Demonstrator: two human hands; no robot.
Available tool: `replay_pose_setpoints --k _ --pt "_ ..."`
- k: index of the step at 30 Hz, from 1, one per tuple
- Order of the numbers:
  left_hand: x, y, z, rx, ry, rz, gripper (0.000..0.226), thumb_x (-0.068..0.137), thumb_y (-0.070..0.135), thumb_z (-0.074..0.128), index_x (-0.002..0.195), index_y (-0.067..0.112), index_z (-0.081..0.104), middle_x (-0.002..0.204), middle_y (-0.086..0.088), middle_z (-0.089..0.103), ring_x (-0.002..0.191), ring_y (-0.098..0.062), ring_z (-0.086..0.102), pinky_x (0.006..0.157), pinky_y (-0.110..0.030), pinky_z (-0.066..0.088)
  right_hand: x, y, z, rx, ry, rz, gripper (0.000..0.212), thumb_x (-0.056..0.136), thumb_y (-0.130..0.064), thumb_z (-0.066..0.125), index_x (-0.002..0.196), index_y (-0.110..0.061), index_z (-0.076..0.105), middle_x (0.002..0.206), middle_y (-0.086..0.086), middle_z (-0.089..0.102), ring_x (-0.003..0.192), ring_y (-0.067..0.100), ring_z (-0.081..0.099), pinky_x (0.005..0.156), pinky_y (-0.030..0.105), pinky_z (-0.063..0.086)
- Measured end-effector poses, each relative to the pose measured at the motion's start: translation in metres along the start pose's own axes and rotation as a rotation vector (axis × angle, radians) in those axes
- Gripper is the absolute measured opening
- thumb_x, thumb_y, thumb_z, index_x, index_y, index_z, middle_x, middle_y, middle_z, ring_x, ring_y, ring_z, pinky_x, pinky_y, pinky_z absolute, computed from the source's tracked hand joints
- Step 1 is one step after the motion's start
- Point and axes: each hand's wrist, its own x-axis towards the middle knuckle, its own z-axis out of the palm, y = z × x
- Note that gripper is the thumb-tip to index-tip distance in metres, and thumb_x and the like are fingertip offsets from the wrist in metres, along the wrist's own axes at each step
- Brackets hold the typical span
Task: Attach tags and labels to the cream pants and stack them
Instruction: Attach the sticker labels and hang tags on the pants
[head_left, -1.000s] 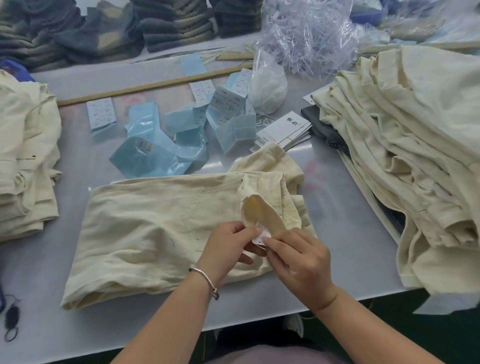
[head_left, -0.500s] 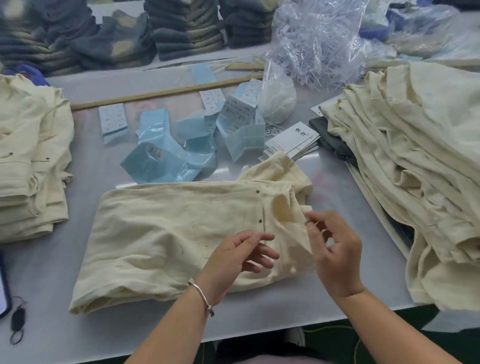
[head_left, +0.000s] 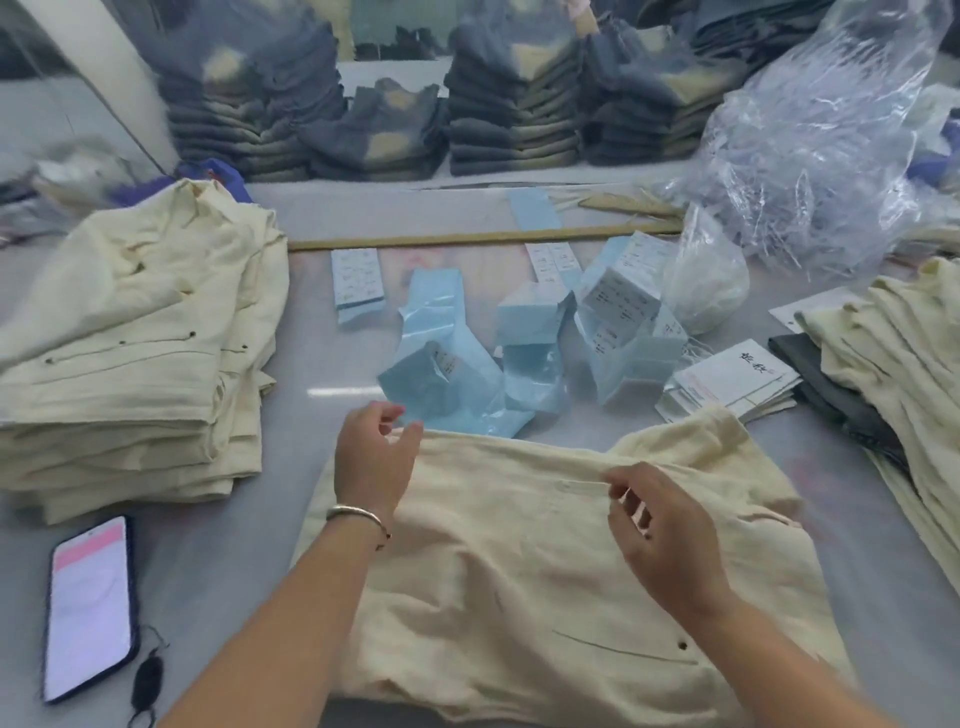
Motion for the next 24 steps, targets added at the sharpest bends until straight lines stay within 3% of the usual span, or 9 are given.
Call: replay_pose_setpoints --k 3,6,9,11,14,17,19,21,24 --pt "0.064 0.000 0.011 0.094 0.084 -0.047 0.072 0.075 0.047 0.077 0.130 0.010 0.047 0.129 -0.015 0.046 0.122 -0.033 0.043 0.101 -0.039 0.037 0.020 -0.017 0.029 -0.007 -0.081 0.011 0.029 0.073 0.002 0.069 0.095 -0.017 0.069 0.077 -0.016 0.058 0.064 -0.001 0.048 0.062 0.020 0.042" --pt "0.100 0.010 0.035 0.171 -0.071 -0.143 0.101 0.070 0.071 0.066 0.149 0.027 0.019 0.151 -0.015 0.015 0.135 -0.037 0.027 0.105 -0.044 0.035 0.058 -0.037 0.054 -0.003 -0.157 0.025 0.031 0.080 -0.007 0.065 0.106 -0.022 0.066 0.083 -0.017 0.058 0.066 -0.005 0.046 0.070 0.024 0.042" --pt "0.116 0.014 0.058 0.392 -0.231 -0.118 0.097 0.073 0.068 0.063 0.148 0.034 0.013 0.150 -0.014 0.011 0.130 -0.039 0.033 0.099 -0.046 0.041 0.107 -0.050 0.082 -0.037 -0.285 0.027 0.058 0.086 -0.014 0.057 0.140 -0.028 0.041 0.124 -0.013 0.057 0.101 0.005 0.055 0.092 0.032 0.046" --pt "0.123 0.010 0.062 0.329 -0.260 -0.103 0.083 0.076 0.050 0.067 0.143 0.028 0.022 0.136 -0.013 0.026 0.116 -0.039 0.048 0.092 -0.044 0.047 0.139 -0.054 0.099 -0.056 -0.355 0.035 0.070 0.090 -0.013 0.052 0.151 -0.029 0.021 0.149 -0.010 0.039 0.131 0.011 0.040 0.105 0.031 0.036" --pt "0.137 0.001 0.053 0.090 -0.313 -0.087 0.062 0.078 0.028 0.067 0.130 0.026 0.034 0.120 -0.010 0.045 0.095 -0.029 0.054 0.077 -0.034 0.046 0.178 -0.058 0.123 -0.017 -0.414 0.092 0.073 0.092 -0.010 0.053 0.153 -0.021 0.015 0.156 -0.002 0.026 0.141 0.015 0.026 0.111 0.027 0.023" --pt "0.157 0.001 0.037 0.028 -0.509 -0.078 0.048 0.076 0.022 0.063 0.118 0.027 0.039 0.112 -0.006 0.057 0.088 -0.020 0.055 0.062 -0.028 0.041 0.201 -0.054 0.140 0.075 -0.423 0.232 0.057 0.090 -0.009 0.057 0.143 -0.016 0.038 0.131 0.004 0.053 0.121 0.019 0.049 0.096 0.028 0.040" --pt "0.172 0.007 0.029 0.042 -0.617 -0.073 0.049 0.069 0.027 0.060 0.115 0.028 0.041 0.108 -0.003 0.057 0.083 -0.014 0.055 0.060 -0.027 0.041 0.208 -0.050 0.143 0.248 -0.425 0.346 0.030 0.087 -0.005 0.058 0.117 -0.012 0.062 0.093 0.000 0.065 0.085 0.013 0.059 0.070 0.015 0.043" --pt "0.187 0.015 0.027 0.064 -0.645 -0.049 0.043 0.074 0.019 0.059 0.114 0.025 0.044 0.107 -0.004 0.059 0.080 -0.012 0.053 0.062 -0.028 0.041 0.209 -0.048 0.142 0.509 -0.392 0.467 0.013 0.088 -0.006 0.060 0.084 -0.015 0.068 0.062 -0.010 0.062 0.059 0.002 0.053 0.051 0.006 0.036" --pt "0.208 0.033 0.031 0.144 -0.611 0.060 0.038 0.083 0.005 0.051 0.117 0.020 0.042 0.108 -0.010 0.056 0.085 -0.021 0.051 0.068 -0.032 0.040 0.203 -0.049 0.136 0.798 -0.344 0.495 0.018 0.089 -0.017 0.066 0.071 -0.021 0.066 0.055 -0.018 0.058 0.052 -0.003 0.049 0.051 0.005 0.035"
